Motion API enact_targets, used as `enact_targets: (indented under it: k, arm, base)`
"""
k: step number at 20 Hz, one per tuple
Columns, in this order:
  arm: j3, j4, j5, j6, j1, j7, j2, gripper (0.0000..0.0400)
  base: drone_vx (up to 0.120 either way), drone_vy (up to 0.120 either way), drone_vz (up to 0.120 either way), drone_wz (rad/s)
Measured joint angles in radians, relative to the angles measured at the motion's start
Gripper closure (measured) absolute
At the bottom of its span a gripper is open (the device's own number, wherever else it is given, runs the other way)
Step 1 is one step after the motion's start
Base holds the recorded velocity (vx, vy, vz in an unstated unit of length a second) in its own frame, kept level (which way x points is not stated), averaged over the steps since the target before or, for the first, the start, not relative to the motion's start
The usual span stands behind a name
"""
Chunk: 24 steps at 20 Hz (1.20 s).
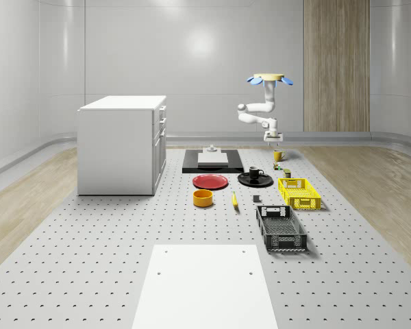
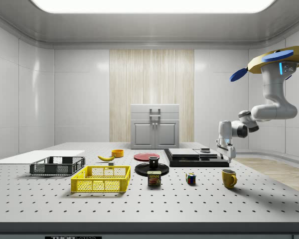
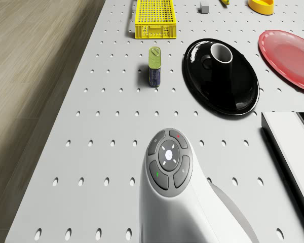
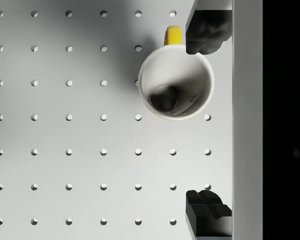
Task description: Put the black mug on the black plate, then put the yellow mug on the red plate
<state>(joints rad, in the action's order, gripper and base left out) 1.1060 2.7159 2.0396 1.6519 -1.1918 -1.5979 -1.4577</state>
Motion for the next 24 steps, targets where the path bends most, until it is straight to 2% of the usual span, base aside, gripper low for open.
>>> enact_targets:
  k: [15,24]
  arm:
    - [-0.114,-0.069,0.107,0.057,-0.027,0.006,0.023,0.0000]
    - [-0.152,-0.097,0.147,0.070,-0.033,0.012,0.043,0.0000]
  base:
    - [0.000,0.000,0.000,0.000]
    - [0.000,0.000,0.000,0.000]
